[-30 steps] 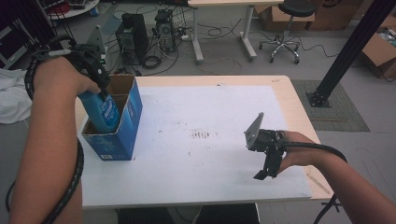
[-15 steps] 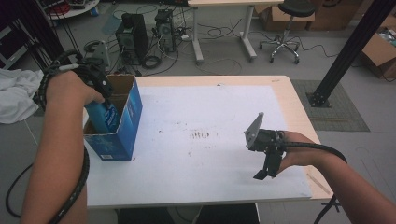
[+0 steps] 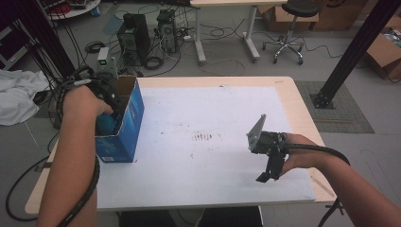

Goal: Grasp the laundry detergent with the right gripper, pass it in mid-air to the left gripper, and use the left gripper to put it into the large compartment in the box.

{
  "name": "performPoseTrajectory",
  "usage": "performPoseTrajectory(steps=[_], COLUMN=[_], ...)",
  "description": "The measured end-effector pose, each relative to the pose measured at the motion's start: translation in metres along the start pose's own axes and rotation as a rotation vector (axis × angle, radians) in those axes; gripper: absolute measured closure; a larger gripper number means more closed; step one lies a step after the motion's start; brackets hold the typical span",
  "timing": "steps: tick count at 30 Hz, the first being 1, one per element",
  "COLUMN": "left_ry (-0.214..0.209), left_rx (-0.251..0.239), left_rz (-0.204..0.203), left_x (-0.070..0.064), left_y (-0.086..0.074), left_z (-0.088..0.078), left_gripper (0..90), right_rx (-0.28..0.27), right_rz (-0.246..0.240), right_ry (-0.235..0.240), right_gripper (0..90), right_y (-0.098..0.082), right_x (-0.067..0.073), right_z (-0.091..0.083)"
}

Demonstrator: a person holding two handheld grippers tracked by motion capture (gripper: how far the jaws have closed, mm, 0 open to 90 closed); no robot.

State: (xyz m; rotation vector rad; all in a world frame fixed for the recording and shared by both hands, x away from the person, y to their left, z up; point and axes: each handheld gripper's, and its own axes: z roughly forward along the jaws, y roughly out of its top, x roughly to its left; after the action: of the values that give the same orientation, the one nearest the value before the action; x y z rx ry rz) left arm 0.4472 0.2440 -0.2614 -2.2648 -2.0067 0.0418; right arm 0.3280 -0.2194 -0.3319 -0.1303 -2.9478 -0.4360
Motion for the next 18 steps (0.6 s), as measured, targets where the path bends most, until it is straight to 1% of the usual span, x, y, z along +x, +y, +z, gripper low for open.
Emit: performPoseTrajectory(steps=[7,10,13,15,18], left_ry=[0.004,-0.001,-0.005,-0.006,-0.007], left_rx=[0.01,0.018,0.014,0.015,0.011], left_rz=[0.001,0.002,0.001,0.004,0.004], left_x=[0.001,0.001,0.002,0.002,0.002], left_y=[0.006,0.008,0.01,0.01,0.01], left_z=[0.016,0.021,0.026,0.029,0.029], left_gripper=[39.0,39.0,39.0,39.0,39.0], right_rx=[-0.001,0.001,-0.001,-0.003,-0.004], right_rz=[0.007,0.008,0.005,0.004,0.004], right_ry=[0.008,0.008,0.01,0.011,0.014], right_gripper=[0.0,0.0,0.0,0.0,0.0], right_y=[-0.002,-0.002,-0.002,-0.002,-0.002], right_x=[-0.002,-0.003,-0.004,-0.003,-0.004], right_z=[0.003,0.004,0.005,0.005,0.006])
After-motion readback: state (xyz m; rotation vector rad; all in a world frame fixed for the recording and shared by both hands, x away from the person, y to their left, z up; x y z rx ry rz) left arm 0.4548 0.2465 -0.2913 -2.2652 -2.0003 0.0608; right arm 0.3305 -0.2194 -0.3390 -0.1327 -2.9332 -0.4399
